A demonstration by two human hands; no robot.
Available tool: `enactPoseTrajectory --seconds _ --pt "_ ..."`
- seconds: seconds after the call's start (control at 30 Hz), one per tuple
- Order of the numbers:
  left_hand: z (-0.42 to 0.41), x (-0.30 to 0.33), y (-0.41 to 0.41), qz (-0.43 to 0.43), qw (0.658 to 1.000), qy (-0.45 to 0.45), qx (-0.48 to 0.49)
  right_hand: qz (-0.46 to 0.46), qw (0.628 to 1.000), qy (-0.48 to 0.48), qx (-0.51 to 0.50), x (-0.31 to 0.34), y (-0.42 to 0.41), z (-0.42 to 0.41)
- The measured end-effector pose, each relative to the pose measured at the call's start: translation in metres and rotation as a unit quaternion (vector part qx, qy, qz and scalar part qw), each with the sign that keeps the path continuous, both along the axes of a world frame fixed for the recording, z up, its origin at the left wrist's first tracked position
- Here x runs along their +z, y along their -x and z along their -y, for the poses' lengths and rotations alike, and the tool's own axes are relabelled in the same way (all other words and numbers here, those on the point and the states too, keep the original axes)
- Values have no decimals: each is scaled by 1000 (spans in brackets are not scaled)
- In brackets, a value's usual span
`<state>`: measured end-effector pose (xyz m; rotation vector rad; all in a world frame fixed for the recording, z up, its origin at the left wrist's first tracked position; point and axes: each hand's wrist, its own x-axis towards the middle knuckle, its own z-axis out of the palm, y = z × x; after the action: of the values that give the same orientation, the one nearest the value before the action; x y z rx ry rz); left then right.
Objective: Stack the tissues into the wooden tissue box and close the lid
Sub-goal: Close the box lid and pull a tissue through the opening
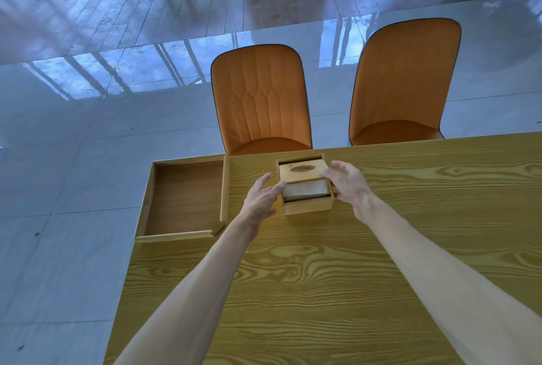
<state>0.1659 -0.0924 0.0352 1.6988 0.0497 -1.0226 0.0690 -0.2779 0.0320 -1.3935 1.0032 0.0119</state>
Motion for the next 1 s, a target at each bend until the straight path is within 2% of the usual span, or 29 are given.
enactPoseTrajectory --seconds 0.17,0.37,0.93,1.0 --pt "-3 -12 12 -5 999 -13 32 3 1000 -18 -15 -11 16 -8" --pt "4 -17 12 23 998 -36 43 10 1000 16 -12 -17 17 -11" --pt "9 -42 7 133 988 -75 24 -35 970 228 71 -37 17 -11" --pt "9 -42 6 135 988 -77 16 -30 951 296 81 -35 15 -11"
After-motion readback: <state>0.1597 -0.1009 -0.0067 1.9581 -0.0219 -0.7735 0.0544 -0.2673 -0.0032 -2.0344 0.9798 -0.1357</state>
